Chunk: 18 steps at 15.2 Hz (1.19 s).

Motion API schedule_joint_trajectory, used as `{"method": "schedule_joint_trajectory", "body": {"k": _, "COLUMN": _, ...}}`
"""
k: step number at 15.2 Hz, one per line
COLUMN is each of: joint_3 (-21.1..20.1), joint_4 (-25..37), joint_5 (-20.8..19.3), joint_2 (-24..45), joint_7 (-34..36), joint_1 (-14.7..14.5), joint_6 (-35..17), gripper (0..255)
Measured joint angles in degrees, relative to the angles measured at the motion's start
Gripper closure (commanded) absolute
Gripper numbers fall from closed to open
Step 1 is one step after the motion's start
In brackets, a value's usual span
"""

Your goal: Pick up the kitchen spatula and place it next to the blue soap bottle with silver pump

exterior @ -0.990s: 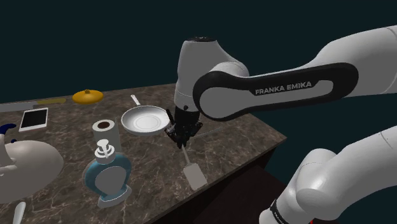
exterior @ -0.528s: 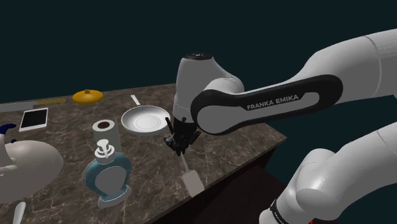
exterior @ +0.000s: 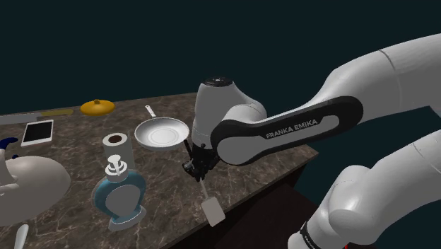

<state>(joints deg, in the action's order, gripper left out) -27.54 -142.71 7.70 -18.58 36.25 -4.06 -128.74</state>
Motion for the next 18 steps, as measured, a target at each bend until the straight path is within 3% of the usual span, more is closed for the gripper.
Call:
{"method": "schedule_joint_trajectory", "body": {"k": 8, "joint_3": -1.44, "joint_4": -2.99, "joint_5": -1.44, "joint_2": 4.22, "joint_7": 1.53, "joint_1": 0.64, "joint_6": -6.99, "gripper": 255}}
{"method": "schedule_joint_trajectory", "body": {"k": 14, "joint_3": -1.58, "joint_4": -3.24, "joint_5": -1.61, "joint_2": 4.64, "joint_7": 1.71, "joint_1": 0.70, "joint_6": -7.66, "gripper": 255}}
{"method": "schedule_joint_trajectory", "body": {"k": 15, "joint_3": -1.58, "joint_4": -3.24, "joint_5": -1.61, "joint_2": 4.64, "joint_7": 1.71, "joint_1": 0.70, "joint_6": -7.66, "gripper": 0}}
{"method": "schedule_joint_trajectory", "body": {"k": 18, "joint_3": -1.58, "joint_4": -3.24, "joint_5": -1.61, "joint_2": 4.64, "joint_7": 1.71, "joint_1": 0.70, "joint_6": -7.66, "gripper": 0}}
